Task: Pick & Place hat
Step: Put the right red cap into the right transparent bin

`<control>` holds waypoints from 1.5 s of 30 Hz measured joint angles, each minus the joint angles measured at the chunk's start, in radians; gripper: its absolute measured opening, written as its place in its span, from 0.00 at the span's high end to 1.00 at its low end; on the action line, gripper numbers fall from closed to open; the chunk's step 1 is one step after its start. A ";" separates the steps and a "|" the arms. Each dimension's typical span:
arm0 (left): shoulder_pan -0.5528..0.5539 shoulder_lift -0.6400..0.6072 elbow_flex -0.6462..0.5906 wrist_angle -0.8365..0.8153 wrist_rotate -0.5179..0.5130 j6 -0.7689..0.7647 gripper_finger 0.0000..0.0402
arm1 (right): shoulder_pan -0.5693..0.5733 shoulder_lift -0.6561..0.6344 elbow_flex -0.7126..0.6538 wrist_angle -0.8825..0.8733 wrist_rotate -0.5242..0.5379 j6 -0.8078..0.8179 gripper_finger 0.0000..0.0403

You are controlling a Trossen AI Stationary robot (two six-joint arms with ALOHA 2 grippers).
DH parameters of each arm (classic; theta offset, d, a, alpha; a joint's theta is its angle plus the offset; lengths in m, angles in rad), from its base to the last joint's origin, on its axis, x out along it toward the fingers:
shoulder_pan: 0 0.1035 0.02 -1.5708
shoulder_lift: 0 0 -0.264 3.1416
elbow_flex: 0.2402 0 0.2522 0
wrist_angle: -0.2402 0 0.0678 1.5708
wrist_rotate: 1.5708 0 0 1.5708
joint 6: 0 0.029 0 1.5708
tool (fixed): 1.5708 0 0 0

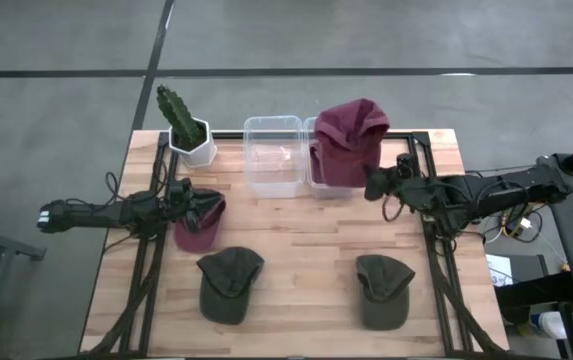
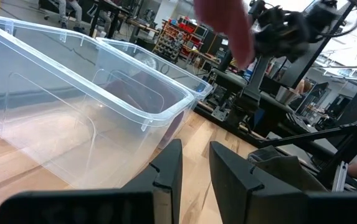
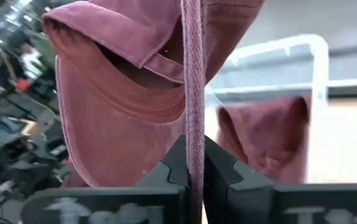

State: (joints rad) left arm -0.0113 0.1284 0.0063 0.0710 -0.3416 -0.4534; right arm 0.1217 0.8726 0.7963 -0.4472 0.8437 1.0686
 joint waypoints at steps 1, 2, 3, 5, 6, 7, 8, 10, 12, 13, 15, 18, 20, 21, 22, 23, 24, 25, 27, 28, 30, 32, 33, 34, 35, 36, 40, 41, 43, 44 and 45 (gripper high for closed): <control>0.000 0.000 0.000 0.000 0.000 0.000 0.82 | -0.034 -0.001 0.000 -0.014 -0.046 0.008 0.97; 0.000 0.000 0.000 0.000 0.000 0.000 0.82 | -0.069 -0.001 0.000 -0.023 -0.091 0.009 0.97; 0.000 0.000 0.000 0.000 0.000 0.000 0.82 | -0.103 0.000 0.000 -0.022 -0.135 0.004 0.97; 0.000 0.000 0.000 0.000 0.000 0.000 0.82 | -0.170 0.007 0.002 -0.013 -0.212 -0.027 0.97; 0.000 0.000 0.000 0.000 0.000 -0.002 0.82 | -0.203 0.010 0.004 -0.014 -0.242 -0.042 0.97; 0.000 0.000 0.000 0.000 0.000 -0.007 0.82 | -0.234 0.016 0.008 -0.015 -0.268 -0.055 0.97; 0.000 0.000 0.000 0.000 0.000 -0.012 0.82 | -0.263 0.021 0.014 -0.019 -0.293 -0.066 0.97; 0.000 0.000 0.000 0.000 0.000 -0.020 0.82 | -0.319 0.032 0.024 -0.022 -0.343 -0.083 0.97; 0.000 0.000 0.000 -0.001 0.002 -0.020 0.82 | -0.365 0.049 0.035 -0.027 -0.405 -0.100 0.97; 0.000 0.000 0.000 -0.001 0.002 -0.020 0.82 | -0.383 0.061 0.037 -0.027 -0.436 -0.106 0.97; 0.000 0.000 0.000 -0.001 0.003 -0.020 0.82 | -0.411 0.090 0.044 -0.029 -0.499 -0.108 0.97; 0.000 0.000 0.000 -0.001 0.003 -0.021 0.82 | -0.431 0.137 0.056 -0.042 -0.539 -0.110 0.97; 0.000 0.000 0.000 -0.001 0.003 -0.021 0.82 | -0.443 0.165 0.073 -0.085 -0.534 -0.111 0.97; 0.000 0.000 0.000 -0.001 0.003 -0.021 0.82 | -0.450 0.177 0.084 -0.108 -0.533 -0.111 0.97; 0.000 0.000 0.000 -0.001 0.003 -0.021 0.82 | -0.458 0.189 0.098 -0.129 -0.532 -0.113 0.97; 0.000 0.000 0.000 -0.001 0.003 -0.021 0.82 | -0.466 0.199 0.112 -0.145 -0.531 -0.122 0.97; 0.000 0.000 0.000 -0.001 0.003 -0.021 0.82 | -0.473 0.209 0.124 -0.158 -0.529 -0.133 0.97; 0.000 0.000 0.000 -0.001 0.003 -0.020 0.82 | -0.481 0.220 0.135 -0.171 -0.526 -0.145 0.97; 0.000 0.000 0.000 -0.001 0.003 -0.020 0.82 | -0.493 0.244 0.157 -0.185 -0.528 -0.167 0.97; 0.000 0.000 0.000 -0.001 0.003 -0.020 0.82 | -0.497 0.256 0.172 -0.189 -0.528 -0.174 0.97; 0.000 0.000 0.000 -0.001 0.003 -0.020 0.82 | -0.502 0.277 0.199 -0.202 -0.528 -0.192 0.97; 0.000 0.000 0.000 -0.001 0.003 -0.020 0.82 | -0.503 0.303 0.216 -0.214 -0.528 -0.207 0.97; 0.000 0.000 0.000 -0.001 0.003 -0.019 0.82 | -0.503 0.317 0.221 -0.217 -0.528 -0.209 0.97; 0.000 0.000 0.000 -0.001 0.003 -0.019 0.82 | -0.503 0.331 0.228 -0.226 -0.529 -0.209 0.97; 0.000 0.000 0.000 -0.001 0.003 -0.019 0.82 | -0.503 0.342 0.234 -0.234 -0.529 -0.210 0.97; 0.000 0.000 0.000 -0.001 0.003 -0.019 0.82 | -0.503 0.352 0.242 -0.240 -0.530 -0.212 0.97; 0.000 0.000 0.000 -0.001 0.003 -0.019 0.82 | -0.503 0.394 0.263 -0.263 -0.530 -0.212 0.97; 0.000 0.000 0.000 -0.001 0.003 -0.019 0.82 | -0.503 0.401 0.267 -0.262 -0.530 -0.212 0.97; 0.000 0.000 0.000 -0.001 0.003 -0.019 0.82 | -0.502 0.407 0.276 -0.261 -0.530 -0.213 0.97; 0.000 0.000 0.000 -0.001 0.003 -0.019 0.82 | -0.502 0.406 0.278 -0.258 -0.529 -0.213 0.97; 0.000 0.000 0.000 -0.001 0.003 -0.019 0.82 | -0.502 0.406 0.278 -0.258 -0.528 -0.215 0.97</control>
State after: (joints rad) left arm -0.0110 0.1287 0.0063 0.0700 -0.3389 -0.4727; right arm -0.3805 1.2785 1.0740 -0.7050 0.3154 0.8533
